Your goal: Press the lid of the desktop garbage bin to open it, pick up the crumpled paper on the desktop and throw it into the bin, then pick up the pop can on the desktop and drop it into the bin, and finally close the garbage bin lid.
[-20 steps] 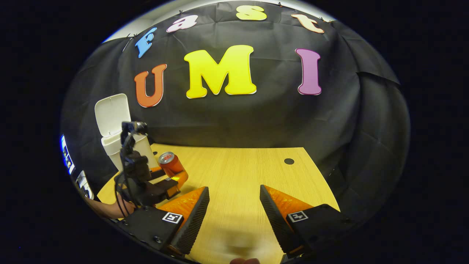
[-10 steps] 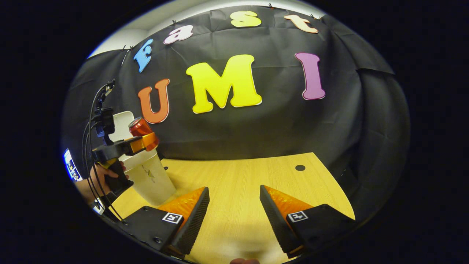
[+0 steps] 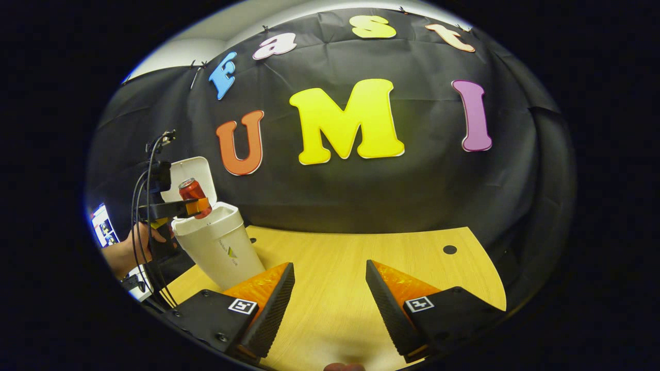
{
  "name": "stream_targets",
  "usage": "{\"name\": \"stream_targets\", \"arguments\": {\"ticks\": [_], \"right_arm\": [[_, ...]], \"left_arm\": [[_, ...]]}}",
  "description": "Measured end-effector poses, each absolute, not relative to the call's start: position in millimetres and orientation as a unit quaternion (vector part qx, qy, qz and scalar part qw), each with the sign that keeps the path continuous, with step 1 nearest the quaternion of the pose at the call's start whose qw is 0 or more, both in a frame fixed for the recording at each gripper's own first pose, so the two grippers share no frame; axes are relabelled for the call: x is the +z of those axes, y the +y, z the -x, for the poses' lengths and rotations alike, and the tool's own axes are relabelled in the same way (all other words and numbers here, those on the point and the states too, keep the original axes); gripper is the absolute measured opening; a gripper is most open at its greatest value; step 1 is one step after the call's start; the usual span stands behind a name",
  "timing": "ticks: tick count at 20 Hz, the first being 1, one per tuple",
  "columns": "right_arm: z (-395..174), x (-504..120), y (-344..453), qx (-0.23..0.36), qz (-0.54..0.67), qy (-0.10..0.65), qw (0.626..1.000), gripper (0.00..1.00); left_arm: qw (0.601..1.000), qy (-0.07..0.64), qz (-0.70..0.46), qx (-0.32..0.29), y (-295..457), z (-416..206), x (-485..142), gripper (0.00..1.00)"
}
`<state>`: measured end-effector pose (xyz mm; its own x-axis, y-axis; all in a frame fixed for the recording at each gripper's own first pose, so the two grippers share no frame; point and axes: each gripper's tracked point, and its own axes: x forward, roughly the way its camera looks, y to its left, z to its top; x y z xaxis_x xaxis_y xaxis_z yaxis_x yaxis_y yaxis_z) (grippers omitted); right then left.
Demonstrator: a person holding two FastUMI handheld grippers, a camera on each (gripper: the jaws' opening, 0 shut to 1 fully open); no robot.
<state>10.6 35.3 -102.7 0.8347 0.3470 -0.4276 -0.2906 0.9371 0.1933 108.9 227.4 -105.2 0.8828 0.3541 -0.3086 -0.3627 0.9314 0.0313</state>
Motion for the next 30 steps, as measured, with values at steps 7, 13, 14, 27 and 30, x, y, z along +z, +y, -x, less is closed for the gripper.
{"name": "stream_targets", "arguments": {"ticks": [7,13,14,27,30], "right_arm": [[-15.3,-105.7,49.9,0.181,-0.066,0.239,0.952,0.88],[-13.3,-107.7,49.0,0.182,-0.070,0.240,0.951,0.88],[-12.8,-107.5,48.2,0.182,-0.072,0.240,0.951,0.88],[-21.6,-71.7,17.7,0.155,-0.089,0.201,0.963,0.88],[-19.6,-72.0,15.8,0.150,-0.101,0.208,0.961,0.88]], "left_arm": [[0.962,0.182,0.021,0.201,237.2,-105.3,-112.0,0.89],[0.970,0.136,0.034,0.196,215.4,-104.1,-64.6,0.93],[0.972,0.119,0.033,0.199,212.0,-106.0,-47.9,0.93],[0.953,0.005,0.007,0.303,326.2,-142.0,97.2,0.92],[0.942,0.033,0.007,0.334,353.5,-144.5,83.9,0.92]]}}
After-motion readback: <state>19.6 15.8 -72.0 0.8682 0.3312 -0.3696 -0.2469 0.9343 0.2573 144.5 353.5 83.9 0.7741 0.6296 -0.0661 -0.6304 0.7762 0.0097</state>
